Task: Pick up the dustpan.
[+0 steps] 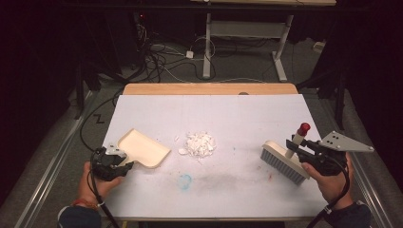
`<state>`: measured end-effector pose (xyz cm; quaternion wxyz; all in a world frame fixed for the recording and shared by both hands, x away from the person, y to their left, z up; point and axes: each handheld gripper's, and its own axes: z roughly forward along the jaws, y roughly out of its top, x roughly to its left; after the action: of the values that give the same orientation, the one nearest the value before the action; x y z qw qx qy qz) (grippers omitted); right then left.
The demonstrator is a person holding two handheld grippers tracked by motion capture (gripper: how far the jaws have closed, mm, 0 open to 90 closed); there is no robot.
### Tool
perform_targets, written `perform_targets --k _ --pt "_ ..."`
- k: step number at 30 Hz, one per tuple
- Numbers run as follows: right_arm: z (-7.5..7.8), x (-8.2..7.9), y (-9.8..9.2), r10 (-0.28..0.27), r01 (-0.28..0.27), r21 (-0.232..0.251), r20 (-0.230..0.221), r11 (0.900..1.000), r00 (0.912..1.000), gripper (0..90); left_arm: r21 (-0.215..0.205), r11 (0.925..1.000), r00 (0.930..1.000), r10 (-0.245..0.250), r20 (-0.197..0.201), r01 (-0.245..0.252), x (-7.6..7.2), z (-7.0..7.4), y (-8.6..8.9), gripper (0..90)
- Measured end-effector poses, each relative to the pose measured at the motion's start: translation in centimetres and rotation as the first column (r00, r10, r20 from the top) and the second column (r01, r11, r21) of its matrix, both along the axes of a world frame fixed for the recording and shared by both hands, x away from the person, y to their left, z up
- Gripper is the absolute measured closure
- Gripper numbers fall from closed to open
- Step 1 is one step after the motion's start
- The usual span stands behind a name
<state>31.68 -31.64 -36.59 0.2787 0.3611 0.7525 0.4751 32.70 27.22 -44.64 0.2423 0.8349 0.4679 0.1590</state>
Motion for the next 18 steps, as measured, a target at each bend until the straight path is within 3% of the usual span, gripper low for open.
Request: perform_targets --k 3,4,5,6,12,16,17,18 --pt "0.1 0.1 0.1 0.0 0.0 -0.002 0.002 1.0 1.0 70.5 0.038 0.9974 0.9978 -0.061 -0.026 0.062 -0.3 1.3 -0.1 63.1" --pt "0.2 0.3 0.3 -0.003 0.003 0.001 0.004 1.0 1.0 70.5 0.048 0.9922 0.9915 -0.112 -0.065 0.115 -0.3 1.7 -0.2 63.1" --pt "0.2 0.5 0.4 -0.001 0.001 0.001 0.007 1.0 1.0 70.5 0.048 0.9905 0.9891 -0.125 -0.078 0.129 -0.2 1.8 -0.3 63.1" --pt "0.3 0.7 0.5 0.0 0.0 0.004 0.012 1.0 0.9999 70.5 0.048 0.9905 0.9891 -0.125 -0.078 0.129 -0.2 1.8 -0.3 63.1" --pt "0.9 2.4 1.5 -0.008 0.008 0.019 0.033 1.0 0.9994 70.6 0.042 0.9798 0.9685 -0.186 -0.165 0.196 0.8 2.6 -0.1 63.1" --pt "1.3 4.0 2.1 -0.024 0.022 0.035 0.045 0.999 0.9987 70.6 0.034 0.9791 0.9651 -0.191 -0.179 0.2 1.2 2.7 -0.3 63.0" --pt "1.4 4.3 2.2 -0.025 0.024 0.035 0.051 0.999 0.9984 70.5 0.045 0.9745 0.9606 -0.208 -0.184 0.22 1.3 2.8 -0.6 63.0" --pt "1.6 4.7 2.4 -0.028 0.026 0.038 0.055 0.999 0.9981 70.6 0.045 0.9745 0.9606 -0.208 -0.184 0.22 1.3 2.8 -0.6 63.0"
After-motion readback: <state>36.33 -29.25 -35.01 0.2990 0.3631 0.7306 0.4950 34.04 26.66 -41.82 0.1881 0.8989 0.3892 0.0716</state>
